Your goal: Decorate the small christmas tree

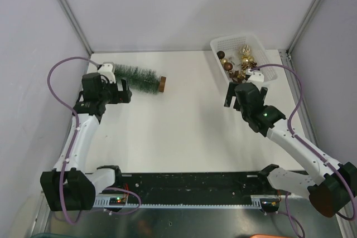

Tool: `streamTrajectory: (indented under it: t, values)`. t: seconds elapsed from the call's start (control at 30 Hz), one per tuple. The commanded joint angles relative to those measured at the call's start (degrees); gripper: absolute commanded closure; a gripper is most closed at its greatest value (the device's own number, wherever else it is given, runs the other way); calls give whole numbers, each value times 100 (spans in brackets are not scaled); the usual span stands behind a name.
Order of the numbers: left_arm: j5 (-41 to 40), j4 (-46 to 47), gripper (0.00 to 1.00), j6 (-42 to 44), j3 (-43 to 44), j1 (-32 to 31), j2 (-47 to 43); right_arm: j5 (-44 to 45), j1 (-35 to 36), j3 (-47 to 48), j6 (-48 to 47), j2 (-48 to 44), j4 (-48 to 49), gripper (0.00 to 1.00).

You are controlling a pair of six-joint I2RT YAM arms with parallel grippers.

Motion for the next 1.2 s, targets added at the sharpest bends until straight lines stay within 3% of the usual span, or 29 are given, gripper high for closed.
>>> streamTrajectory:
  t: [0.0, 0.23, 0.47, 0.93, 1.17]
  values:
    - [-250, -36, 1, -522, 378, 29, 244, 320, 144, 227, 19, 64, -110, 1]
    - [407, 234, 0, -1458, 1081, 8, 882, 466, 480, 232, 40, 23, -64, 1]
    - [-528, 300, 0, -2144, 1977, -178, 1961, 679, 846, 232, 134, -66, -140, 1]
    - [-1095, 88, 0, -2180, 3231, -1244, 3908, 689, 981, 9, -34, -163, 93, 1]
    - [-1098, -128, 0, -2286, 3901, -1272, 4608, 674, 989, -98, -143, -191, 204, 1]
